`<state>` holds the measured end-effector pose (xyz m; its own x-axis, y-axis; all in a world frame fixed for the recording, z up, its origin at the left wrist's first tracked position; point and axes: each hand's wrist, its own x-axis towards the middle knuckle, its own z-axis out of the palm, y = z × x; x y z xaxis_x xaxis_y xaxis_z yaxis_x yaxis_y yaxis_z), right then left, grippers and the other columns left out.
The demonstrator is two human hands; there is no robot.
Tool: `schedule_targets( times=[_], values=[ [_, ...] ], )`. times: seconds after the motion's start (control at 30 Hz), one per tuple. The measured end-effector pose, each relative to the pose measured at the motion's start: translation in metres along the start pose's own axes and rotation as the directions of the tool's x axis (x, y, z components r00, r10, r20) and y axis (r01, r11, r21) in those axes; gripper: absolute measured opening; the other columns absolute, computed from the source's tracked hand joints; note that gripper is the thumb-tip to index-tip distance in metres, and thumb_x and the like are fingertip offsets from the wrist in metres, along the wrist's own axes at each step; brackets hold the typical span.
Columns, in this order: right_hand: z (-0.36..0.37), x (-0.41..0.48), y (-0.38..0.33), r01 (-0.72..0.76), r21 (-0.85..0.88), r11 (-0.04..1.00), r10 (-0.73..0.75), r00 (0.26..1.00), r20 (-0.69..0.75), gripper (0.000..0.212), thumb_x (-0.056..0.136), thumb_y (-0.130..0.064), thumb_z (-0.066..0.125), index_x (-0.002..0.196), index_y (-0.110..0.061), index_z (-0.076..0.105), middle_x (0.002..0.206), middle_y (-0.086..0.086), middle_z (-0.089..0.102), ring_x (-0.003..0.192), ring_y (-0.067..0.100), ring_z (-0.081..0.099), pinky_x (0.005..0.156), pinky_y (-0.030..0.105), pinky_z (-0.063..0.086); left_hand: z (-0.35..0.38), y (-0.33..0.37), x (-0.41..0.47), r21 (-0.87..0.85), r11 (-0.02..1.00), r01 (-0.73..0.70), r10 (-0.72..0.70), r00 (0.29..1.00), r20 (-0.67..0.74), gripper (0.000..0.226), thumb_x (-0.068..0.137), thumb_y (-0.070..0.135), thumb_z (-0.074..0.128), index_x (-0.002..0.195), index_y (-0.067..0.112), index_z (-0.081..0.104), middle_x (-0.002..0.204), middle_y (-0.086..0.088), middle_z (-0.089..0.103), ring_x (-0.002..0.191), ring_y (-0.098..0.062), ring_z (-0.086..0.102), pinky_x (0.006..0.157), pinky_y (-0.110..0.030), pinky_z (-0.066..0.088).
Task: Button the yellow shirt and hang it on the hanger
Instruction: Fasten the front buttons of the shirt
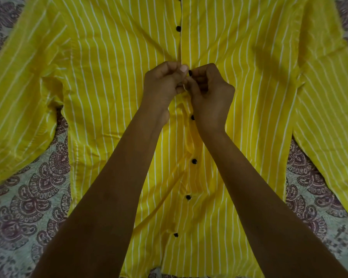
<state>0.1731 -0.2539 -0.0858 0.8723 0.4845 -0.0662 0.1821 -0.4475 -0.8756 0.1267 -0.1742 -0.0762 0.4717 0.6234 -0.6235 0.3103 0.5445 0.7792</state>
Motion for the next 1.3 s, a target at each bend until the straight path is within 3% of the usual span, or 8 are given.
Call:
schedule_targets(
  times=[0.2, 0.33, 0.43, 0.57, 0.77, 0.93, 1.1, 1.3],
  values=[
    [-0.007, 0.005, 0.0, -0.071, 0.11, 0.991, 0.06, 0.993, 0.104, 0.003, 0.083, -0.01, 0.062, 0.083, -0.008, 0.065, 0.071, -0.005, 0.066, 0.065, 0.007, 0.065, 0.063, 0.026, 0.053, -0.007, -0.004, 0.005, 0.185, 0.955, -0.23, 0.236, 0.972, -0.012, 0.011, 0.086, 0.01, 0.061, 0.077, 0.015, 0.06, 0.063, 0.008, 0.061, 0.058, 0.003, 0.057, 0.06, -0.017, 0.047],
    [-0.008, 0.015, 0.0, -0.275, 0.154, 0.949, 0.246, 0.952, 0.182, 0.008, 0.077, -0.016, 0.062, 0.07, -0.014, 0.066, 0.066, 0.002, 0.065, 0.066, 0.018, 0.063, 0.066, 0.034, 0.051, -0.017, -0.01, 0.006, 0.453, 0.756, -0.472, 0.483, 0.87, 0.101, 0.009, 0.083, 0.012, 0.062, 0.085, 0.003, 0.064, 0.072, 0.006, 0.063, 0.067, 0.007, 0.057, 0.064, -0.012, 0.043],
    [-0.008, 0.025, -0.006, -0.437, 0.214, 0.874, 0.376, 0.885, 0.274, 0.019, 0.082, -0.007, 0.062, 0.065, -0.015, 0.064, 0.063, 0.005, 0.063, 0.062, 0.015, 0.059, 0.064, 0.029, 0.05, -0.021, -0.011, 0.007, 0.561, 0.604, -0.566, 0.584, 0.793, 0.172, 0.011, 0.085, 0.01, 0.059, 0.086, -0.001, 0.063, 0.074, -0.011, 0.066, 0.069, -0.011, 0.059, 0.064, -0.023, 0.045],
    [-0.009, 0.033, -0.004, -0.48, 0.193, 0.856, 0.412, 0.859, 0.304, 0.024, 0.084, -0.004, 0.06, 0.064, -0.016, 0.063, 0.062, 0.001, 0.063, 0.055, 0.007, 0.058, 0.06, 0.02, 0.049, -0.016, -0.004, 0.015, 0.648, 0.57, -0.505, 0.565, 0.813, 0.137, 0.013, 0.079, 0.015, 0.062, 0.086, 0.005, 0.066, 0.073, 0.007, 0.062, 0.069, -0.002, 0.057, 0.067, -0.026, 0.048],
    [-0.014, 0.041, -0.011, -0.035, -0.115, 0.993, 0.046, 0.994, 0.097, 0.011, 0.08, -0.016, 0.061, 0.086, -0.009, 0.068, 0.079, -0.007, 0.065, 0.062, -0.002, 0.056, 0.067, 0.017, 0.046, -0.022, 0.026, 0.033, 0.59, 0.676, -0.441, 0.512, 0.857, 0.055, 0.011, 0.073, 0.017, 0.073, 0.078, 0.008, 0.069, 0.064, 0.02, 0.058, 0.06, 0.012, 0.056, 0.06, -0.004, 0.04],
    [0.0, 0.075, -0.027, 0.163, -0.177, 0.971, -0.141, 0.982, 0.127, 0.028, 0.077, -0.019, 0.061, 0.103, -0.007, 0.063, 0.097, 0.008, 0.067, 0.08, 0.017, 0.063, 0.072, 0.033, 0.052, -0.014, 0.06, 0.058, 0.551, 0.672, -0.495, 0.553, 0.83, 0.071, 0.009, 0.077, 0.014, 0.065, 0.076, 0.006, 0.068, 0.059, 0.016, 0.058, 0.054, 0.005, 0.057, 0.059, -0.014, 0.043],
    [0.01, 0.107, -0.017, 0.114, -0.484, 0.868, 0.002, 0.972, 0.233, 0.049, 0.076, -0.024, 0.067, 0.119, -0.006, 0.049, 0.112, 0.014, 0.059, 0.099, 0.027, 0.058, 0.077, 0.033, 0.041, -0.002, 0.051, 0.083, 0.829, 0.438, -0.348, 0.465, 0.877, 0.122, 0.012, 0.079, 0.017, 0.066, 0.088, 0.012, 0.071, 0.094, -0.006, 0.071, 0.091, -0.021, 0.065, 0.077, -0.027, 0.047],
    [0.008, 0.122, -0.005, -0.055, -0.391, 0.919, 0.13, 0.977, 0.167, 0.02, 0.074, -0.013, 0.062, 0.091, -0.004, 0.068, 0.092, 0.014, 0.069, 0.09, 0.026, 0.063, 0.072, 0.03, 0.043, 0.01, 0.048, 0.081, 0.963, 0.171, -0.209, 0.47, 0.876, 0.107, 0.017, 0.089, 0.012, 0.055, 0.104, 0.008, 0.062, 0.11, -0.013, 0.063, 0.105, -0.027, 0.058, 0.076, -0.035, 0.042]
  ],
)
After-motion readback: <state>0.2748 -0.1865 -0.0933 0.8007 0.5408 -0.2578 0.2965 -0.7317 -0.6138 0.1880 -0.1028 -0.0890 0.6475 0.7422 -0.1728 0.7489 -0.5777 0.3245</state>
